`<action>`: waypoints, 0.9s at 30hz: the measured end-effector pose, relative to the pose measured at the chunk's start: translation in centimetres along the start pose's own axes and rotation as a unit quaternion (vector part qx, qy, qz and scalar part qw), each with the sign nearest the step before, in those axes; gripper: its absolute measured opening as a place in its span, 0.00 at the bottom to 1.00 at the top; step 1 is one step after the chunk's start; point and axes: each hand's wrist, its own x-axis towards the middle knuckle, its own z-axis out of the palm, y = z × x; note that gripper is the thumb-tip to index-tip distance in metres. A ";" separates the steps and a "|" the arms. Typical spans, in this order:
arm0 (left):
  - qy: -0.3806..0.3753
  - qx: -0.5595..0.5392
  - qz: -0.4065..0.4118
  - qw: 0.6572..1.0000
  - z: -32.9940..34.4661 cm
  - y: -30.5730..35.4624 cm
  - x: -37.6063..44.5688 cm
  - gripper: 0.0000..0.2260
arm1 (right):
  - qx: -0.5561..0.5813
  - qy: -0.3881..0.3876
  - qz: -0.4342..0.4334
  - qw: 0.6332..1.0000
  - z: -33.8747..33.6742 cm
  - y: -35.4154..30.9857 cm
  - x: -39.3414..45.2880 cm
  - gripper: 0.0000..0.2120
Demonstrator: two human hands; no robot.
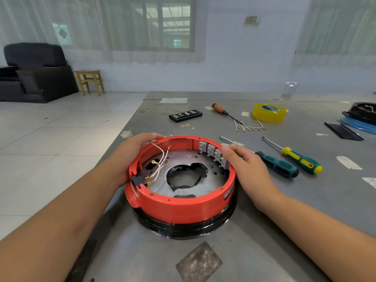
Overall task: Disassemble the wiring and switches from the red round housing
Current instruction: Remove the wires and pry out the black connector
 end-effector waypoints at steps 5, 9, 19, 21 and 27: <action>0.055 -0.051 0.035 0.997 2.0 -0.6 -0.5 0.13 | -0.026 0.071 0.054 0.996 -0.3 -0.2 2.3 0.26; 0.087 -0.056 0.091 0.990 2.6 -1.5 -0.8 0.12 | -0.051 0.094 0.083 0.991 -0.6 -0.4 3.1 0.25; 0.148 -0.043 0.128 0.980 3.2 -2.2 -1.0 0.34 | -0.037 -0.032 0.053 0.997 -0.9 -1.1 0.2 0.08; 0.157 -0.054 0.140 0.976 3.5 -2.2 -1.2 0.34 | -0.016 -0.037 0.059 0.997 -0.7 -1.0 0.7 0.16; 0.170 -0.099 0.186 0.963 4.4 -3.1 -1.0 0.11 | 0.119 -0.057 0.042 0.990 -0.9 -0.8 1.6 0.28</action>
